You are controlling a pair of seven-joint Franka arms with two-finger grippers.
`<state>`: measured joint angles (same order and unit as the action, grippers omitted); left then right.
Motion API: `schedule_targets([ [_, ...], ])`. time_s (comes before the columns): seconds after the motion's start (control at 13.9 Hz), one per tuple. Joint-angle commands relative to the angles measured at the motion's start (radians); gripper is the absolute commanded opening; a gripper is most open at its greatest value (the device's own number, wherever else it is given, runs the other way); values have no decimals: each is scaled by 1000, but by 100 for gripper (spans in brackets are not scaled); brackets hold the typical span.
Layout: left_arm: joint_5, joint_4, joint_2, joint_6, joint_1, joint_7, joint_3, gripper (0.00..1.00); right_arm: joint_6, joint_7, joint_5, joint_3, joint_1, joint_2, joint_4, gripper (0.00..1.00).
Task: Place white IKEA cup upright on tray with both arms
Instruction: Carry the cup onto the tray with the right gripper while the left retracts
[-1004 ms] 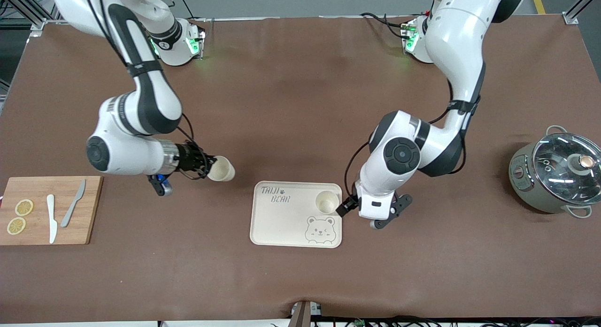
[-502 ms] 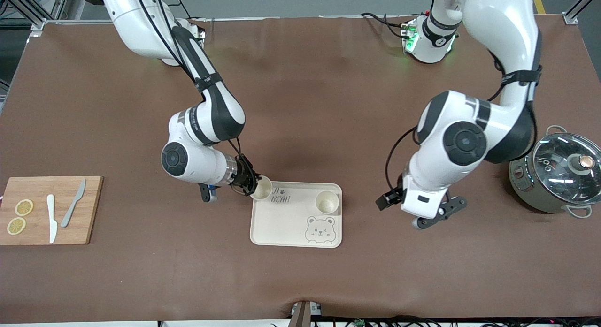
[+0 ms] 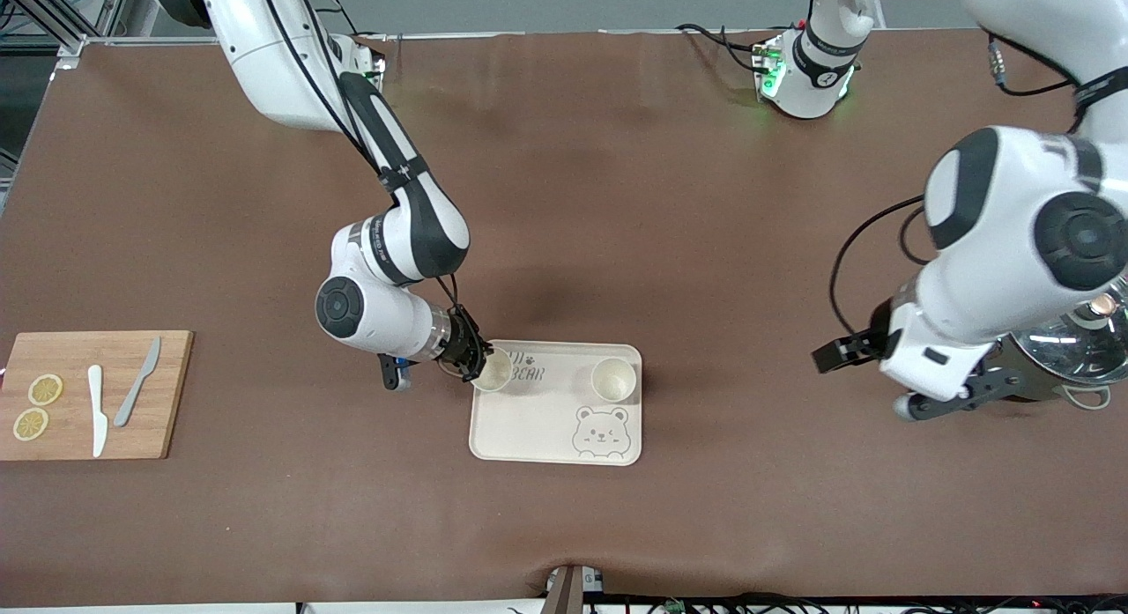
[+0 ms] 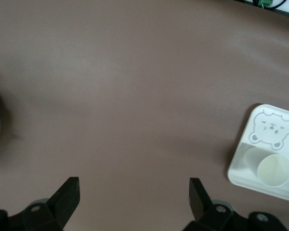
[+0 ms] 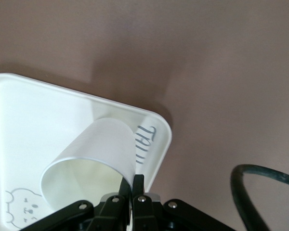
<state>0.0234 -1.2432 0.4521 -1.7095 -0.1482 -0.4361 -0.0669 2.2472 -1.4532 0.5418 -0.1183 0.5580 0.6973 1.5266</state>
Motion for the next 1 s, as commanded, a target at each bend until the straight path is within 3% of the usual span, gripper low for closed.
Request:
schedule_targets([
  [0.0,26,-35,-84,63,80,121,-10,100,45,-44,26,-9,23,37,-33,0],
  [0.07,26,-35,-99,77,100,144,-10,100,45,-45,26,-9,28,37,-31,20],
  [0.14,26,-35,-113,99,122,164,-10,100,34,-42,20,-9,28,36,-34,99],
  [0.57,26,-79,-213,153,208,247,-8,100,11,-45,-17,-11,31,18,-89,100],
  [0.93,27,-78,-219,162,220,247,-5,100,-245,-139,-32,-37,-1,-94,-91,100],
])
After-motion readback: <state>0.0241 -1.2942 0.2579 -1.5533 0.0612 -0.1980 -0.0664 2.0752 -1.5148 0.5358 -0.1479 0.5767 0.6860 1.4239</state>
